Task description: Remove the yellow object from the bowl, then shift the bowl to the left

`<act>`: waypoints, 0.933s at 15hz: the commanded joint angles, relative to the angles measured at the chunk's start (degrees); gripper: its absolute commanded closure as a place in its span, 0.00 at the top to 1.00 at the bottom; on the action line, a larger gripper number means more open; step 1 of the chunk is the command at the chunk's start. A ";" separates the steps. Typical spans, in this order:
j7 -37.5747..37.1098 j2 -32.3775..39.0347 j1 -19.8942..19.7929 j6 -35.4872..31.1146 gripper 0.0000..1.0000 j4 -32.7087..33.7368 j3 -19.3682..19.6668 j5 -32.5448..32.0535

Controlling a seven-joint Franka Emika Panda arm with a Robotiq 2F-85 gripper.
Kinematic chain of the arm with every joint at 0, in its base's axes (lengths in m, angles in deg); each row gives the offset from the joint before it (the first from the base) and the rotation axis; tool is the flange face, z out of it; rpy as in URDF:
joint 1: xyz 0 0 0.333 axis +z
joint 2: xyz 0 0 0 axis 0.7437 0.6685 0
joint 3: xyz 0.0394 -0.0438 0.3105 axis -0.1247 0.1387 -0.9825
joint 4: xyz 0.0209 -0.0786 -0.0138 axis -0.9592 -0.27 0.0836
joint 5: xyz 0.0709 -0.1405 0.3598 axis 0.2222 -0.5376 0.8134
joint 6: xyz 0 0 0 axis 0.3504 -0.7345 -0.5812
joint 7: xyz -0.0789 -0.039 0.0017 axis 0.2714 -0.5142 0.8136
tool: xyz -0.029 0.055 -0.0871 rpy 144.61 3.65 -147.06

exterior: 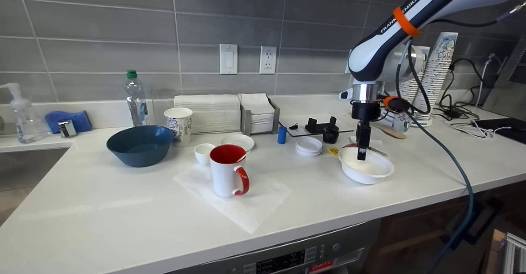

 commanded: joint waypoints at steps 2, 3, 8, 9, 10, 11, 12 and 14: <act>0.86 1.02 -1.32 2.09 0.40 1.18 -1.11 0.91; 0.61 0.81 -1.29 2.42 0.33 1.08 -1.08 0.61; -0.12 -1.20 -1.51 9.15 0.00 1.23 -1.37 3.16; -0.13 -1.78 -1.47 11.09 0.00 1.24 -1.52 4.45; -0.90 -2.27 -1.28 13.76 0.00 1.54 -1.57 5.77; -2.17 -2.81 -0.94 15.19 0.00 1.59 -1.67 7.19; -3.09 -3.24 -0.71 16.77 0.02 1.77 -1.79 8.59; -6.49 -4.02 -0.11 17.87 0.02 1.91 -2.25 12.47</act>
